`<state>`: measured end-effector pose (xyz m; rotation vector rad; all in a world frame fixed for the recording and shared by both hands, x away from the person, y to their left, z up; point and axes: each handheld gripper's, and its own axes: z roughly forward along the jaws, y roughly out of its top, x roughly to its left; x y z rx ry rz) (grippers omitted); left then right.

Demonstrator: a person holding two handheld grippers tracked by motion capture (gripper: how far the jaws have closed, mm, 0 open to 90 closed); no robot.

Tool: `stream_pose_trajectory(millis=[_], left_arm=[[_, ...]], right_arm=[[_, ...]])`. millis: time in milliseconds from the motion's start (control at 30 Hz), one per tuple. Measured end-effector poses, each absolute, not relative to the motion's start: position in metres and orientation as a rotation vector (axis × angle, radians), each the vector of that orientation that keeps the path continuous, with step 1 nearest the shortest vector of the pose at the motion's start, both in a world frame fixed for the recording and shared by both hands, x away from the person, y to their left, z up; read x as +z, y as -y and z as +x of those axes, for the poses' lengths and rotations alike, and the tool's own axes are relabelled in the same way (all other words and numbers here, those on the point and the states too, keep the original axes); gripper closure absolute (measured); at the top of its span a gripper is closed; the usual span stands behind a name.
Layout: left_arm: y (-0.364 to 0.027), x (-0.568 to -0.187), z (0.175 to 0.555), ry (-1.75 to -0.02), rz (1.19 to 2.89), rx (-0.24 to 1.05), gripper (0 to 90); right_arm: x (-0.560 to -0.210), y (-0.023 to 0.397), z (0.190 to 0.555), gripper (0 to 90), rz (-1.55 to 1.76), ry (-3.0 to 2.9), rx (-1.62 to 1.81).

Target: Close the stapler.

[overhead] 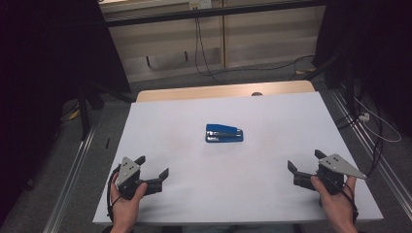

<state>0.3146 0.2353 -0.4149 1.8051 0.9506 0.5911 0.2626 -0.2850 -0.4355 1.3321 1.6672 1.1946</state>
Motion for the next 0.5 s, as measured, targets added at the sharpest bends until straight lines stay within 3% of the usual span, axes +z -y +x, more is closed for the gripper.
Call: stream_pose_trajectory(millis=[500], left_arm=[[-0.2374,-0.4157,0.3187,-0.969,1.797,0.565,4.6]], right_arm=[[-0.4365,0.2800,0.2699,3.2,1.302,-1.679,1.197]])
